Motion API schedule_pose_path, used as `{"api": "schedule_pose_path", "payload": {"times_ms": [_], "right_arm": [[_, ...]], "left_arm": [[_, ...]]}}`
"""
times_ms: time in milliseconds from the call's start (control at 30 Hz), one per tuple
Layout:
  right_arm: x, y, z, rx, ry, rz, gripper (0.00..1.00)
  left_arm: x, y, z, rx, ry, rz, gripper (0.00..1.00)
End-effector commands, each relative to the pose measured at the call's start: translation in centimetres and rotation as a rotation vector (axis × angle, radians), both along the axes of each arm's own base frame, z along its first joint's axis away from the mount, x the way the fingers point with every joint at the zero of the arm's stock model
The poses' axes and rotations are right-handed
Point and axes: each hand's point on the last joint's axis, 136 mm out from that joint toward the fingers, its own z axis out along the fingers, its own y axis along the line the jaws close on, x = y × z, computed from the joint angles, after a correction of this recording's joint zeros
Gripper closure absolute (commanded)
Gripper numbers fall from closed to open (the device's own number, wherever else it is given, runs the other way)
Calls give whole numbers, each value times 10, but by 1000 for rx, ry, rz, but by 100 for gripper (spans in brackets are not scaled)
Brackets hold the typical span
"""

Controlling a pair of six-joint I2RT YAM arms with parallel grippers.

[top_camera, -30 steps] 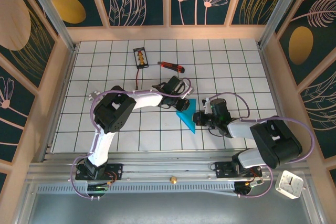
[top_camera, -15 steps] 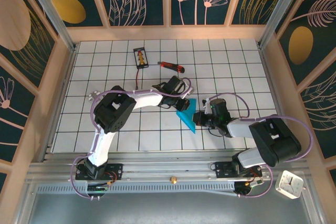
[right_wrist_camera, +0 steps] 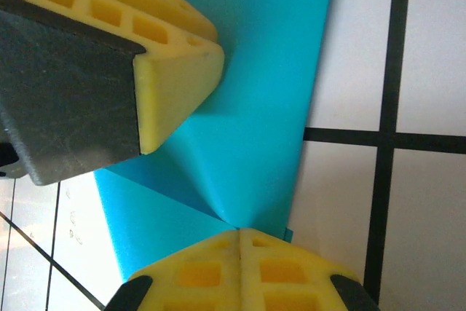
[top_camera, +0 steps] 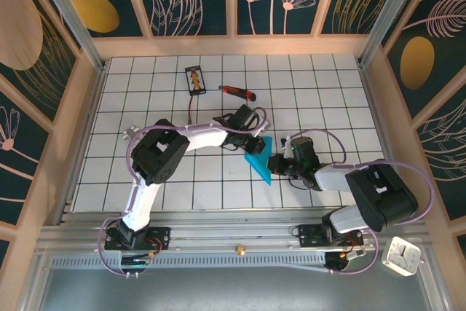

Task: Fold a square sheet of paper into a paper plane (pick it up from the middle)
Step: Third fold the triangle at the center of the table.

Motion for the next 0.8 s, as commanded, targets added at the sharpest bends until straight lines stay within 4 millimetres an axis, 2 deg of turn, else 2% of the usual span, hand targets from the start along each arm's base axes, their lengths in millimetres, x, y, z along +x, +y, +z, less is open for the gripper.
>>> {"api": "schedule_pose_path", "payload": {"times_ms": [0,200,267,367,467,567,600,667,767], "right_arm": [[-11,-12,-22,-82,84,-41,100],[-13,-12,-23,-79,90,-39,100],[-13,-12,-24,-77,94,-39,100],[-15,-12,-24,-76,99,-37,100],[-15,-11,-24,-72,104,-35,100],[-15,-11,-25,-74,107,-32,100],[-15,-11,-25,-76,109,-32,100],[-15,-11,-26,-76,111,-34,100],[-15,-11,-26,-76,109,-34,100]], "left_arm": [[10,12,-1,60,-12,56,76],[20,15,27,36,-73,119,65],[19,19,39,10,-83,156,61],[9,30,60,-69,-71,238,62],[-21,37,71,-184,4,298,81],[-59,30,72,-268,87,288,97],[-71,26,68,-278,118,273,100],[-89,17,78,-335,144,237,100],[-106,7,72,-364,174,201,100]]}}
